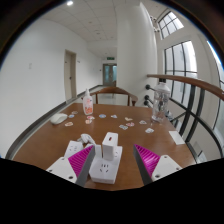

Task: Unplug charger

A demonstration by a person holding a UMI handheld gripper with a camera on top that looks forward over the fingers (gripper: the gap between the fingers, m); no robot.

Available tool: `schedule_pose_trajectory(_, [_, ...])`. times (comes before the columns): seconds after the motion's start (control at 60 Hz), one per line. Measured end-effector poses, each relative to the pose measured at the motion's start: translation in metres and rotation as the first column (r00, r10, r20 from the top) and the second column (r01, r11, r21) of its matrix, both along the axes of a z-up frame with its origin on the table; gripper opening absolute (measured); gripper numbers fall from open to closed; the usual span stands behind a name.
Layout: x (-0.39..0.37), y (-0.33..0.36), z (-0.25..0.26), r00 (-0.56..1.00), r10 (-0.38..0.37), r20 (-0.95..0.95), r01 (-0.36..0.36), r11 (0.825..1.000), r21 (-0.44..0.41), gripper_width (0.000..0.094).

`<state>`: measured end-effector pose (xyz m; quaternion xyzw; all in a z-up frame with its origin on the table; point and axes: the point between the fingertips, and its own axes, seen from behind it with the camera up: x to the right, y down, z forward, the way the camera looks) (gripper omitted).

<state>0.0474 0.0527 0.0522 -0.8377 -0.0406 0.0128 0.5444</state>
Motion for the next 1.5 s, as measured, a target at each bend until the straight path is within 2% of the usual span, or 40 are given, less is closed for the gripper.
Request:
schedule_pose_trajectory(0.083, [0.001, 0.027, -0.011, 1.000, -0.012, 0.015, 0.012, 1.000, -0.022, 0.0697])
schedule_pose_trajectory(0.1, [0.002, 0.032, -0.013, 1.000, -0.016, 0.016, 0.017, 0.999, -0.028, 0.0709])
schedule_pose_trajectory(0.133, [-0.001, 0.039, -0.017, 1.000, -0.012, 0.017, 0.012, 0.999, -0.037, 0.0627])
schedule_pose_trajectory(0.2, [-0.016, 0.047, -0.027, 0.999, 0.034, -0.013, -0.035, 0.997, -0.068, 0.0248])
schedule_pose_trajectory(0.217, [-0.013, 0.049, -0.026, 1.000, 0.015, -0.009, -0.016, 0.998, -0.060, 0.0243])
schedule_pose_trajectory(0.35, [-0.012, 0.050, -0.023, 0.998, 0.030, 0.056, -0.029, 1.000, -0.010, 0.0081])
schedule_pose_trajectory(0.45, [-0.013, 0.049, -0.021, 0.999, 0.035, 0.028, -0.035, 0.999, -0.003, 0.0065])
schedule_pose_trajectory(0.583, [-0.012, 0.048, -0.017, 1.000, 0.003, -0.015, -0.003, 1.000, -0.027, 0.0065])
schedule_pose_trajectory(0.633, [-0.011, 0.051, 0.018, 1.000, -0.007, -0.024, 0.009, 0.996, 0.085, 0.0066])
schedule_pose_trajectory(0.683, [0.003, 0.051, 0.076, 0.998, -0.053, 0.037, 0.043, 0.972, 0.232, 0.0064])
schedule_pose_trajectory(0.717, [0.006, 0.046, 0.108, 0.996, -0.053, 0.065, 0.034, 0.963, 0.268, 0.0064])
schedule_pose_trajectory(0.783, [-0.002, 0.039, 0.132, 0.999, -0.003, 0.037, -0.006, 0.969, 0.248, 0.0063])
schedule_pose_trajectory(0.883, [0.022, 0.028, 0.137, 0.997, -0.037, 0.066, 0.020, 0.971, 0.237, 0.0065])
schedule_pose_trajectory(0.967, [0.038, 0.015, 0.098, 0.993, -0.042, 0.110, 0.023, 0.985, 0.169, 0.0068])
schedule_pose_trajectory(1.033, [0.044, 0.004, 0.044, 0.996, -0.020, 0.087, 0.015, 0.998, 0.058, 0.0069])
schedule_pose_trajectory(1.083, [0.049, -0.003, 0.015, 0.996, -0.008, 0.085, 0.009, 1.000, -0.013, 0.0077])
schedule_pose_trajectory(1.15, [0.059, -0.009, -0.012, 0.995, -0.015, 0.101, 0.021, 0.998, -0.066, 0.0092])
schedule_pose_trajectory(1.333, [0.076, -0.004, -0.031, 0.993, -0.028, 0.113, 0.039, 0.995, -0.096, 0.0166])
schedule_pose_trajectory(1.467, [0.081, -0.003, -0.050, 0.995, -0.038, 0.095, 0.051, 0.989, -0.137, 0.0169])
schedule_pose_trajectory(1.5, [0.080, 0.000, -0.047, 0.995, -0.036, 0.097, 0.047, 0.993, -0.113, 0.0169])
